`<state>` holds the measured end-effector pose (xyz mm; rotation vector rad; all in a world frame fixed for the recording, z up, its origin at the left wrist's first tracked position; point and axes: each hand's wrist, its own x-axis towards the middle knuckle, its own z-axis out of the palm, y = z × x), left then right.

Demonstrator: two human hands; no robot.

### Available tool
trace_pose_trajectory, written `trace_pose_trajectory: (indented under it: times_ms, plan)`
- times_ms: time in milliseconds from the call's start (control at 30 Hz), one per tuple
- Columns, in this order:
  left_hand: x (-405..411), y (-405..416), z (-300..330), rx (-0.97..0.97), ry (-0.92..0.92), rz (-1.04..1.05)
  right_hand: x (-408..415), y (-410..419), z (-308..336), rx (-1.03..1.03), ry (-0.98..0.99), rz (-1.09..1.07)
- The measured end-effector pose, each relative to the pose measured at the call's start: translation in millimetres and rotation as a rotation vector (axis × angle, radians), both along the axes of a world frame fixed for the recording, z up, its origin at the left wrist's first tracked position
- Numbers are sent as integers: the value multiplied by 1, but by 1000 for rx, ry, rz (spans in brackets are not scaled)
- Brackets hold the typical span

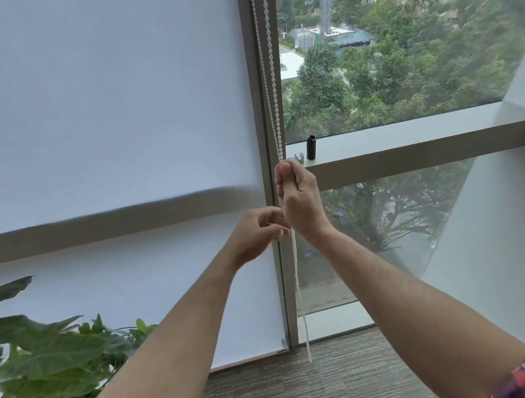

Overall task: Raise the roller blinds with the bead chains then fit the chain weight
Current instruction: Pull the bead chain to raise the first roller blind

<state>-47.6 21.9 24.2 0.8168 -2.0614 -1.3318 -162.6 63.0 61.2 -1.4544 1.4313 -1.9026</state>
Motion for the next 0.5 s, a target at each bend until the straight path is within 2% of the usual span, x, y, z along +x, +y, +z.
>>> trace_pose_trajectory:
  times_ms: [200, 300, 433, 500]
  plan:
    - [-4, -6, 44, 165, 428, 220, 7, 13, -26, 81, 40, 0]
    - [-10, -2, 64, 131, 525, 164, 8, 21, -51, 148, 66, 1]
    - [-25, 11, 85, 180, 587, 18, 9, 28, -64, 189, 63, -6]
    - [-33, 17, 92, 181, 616, 8, 12, 29, -65, 191, 67, -6]
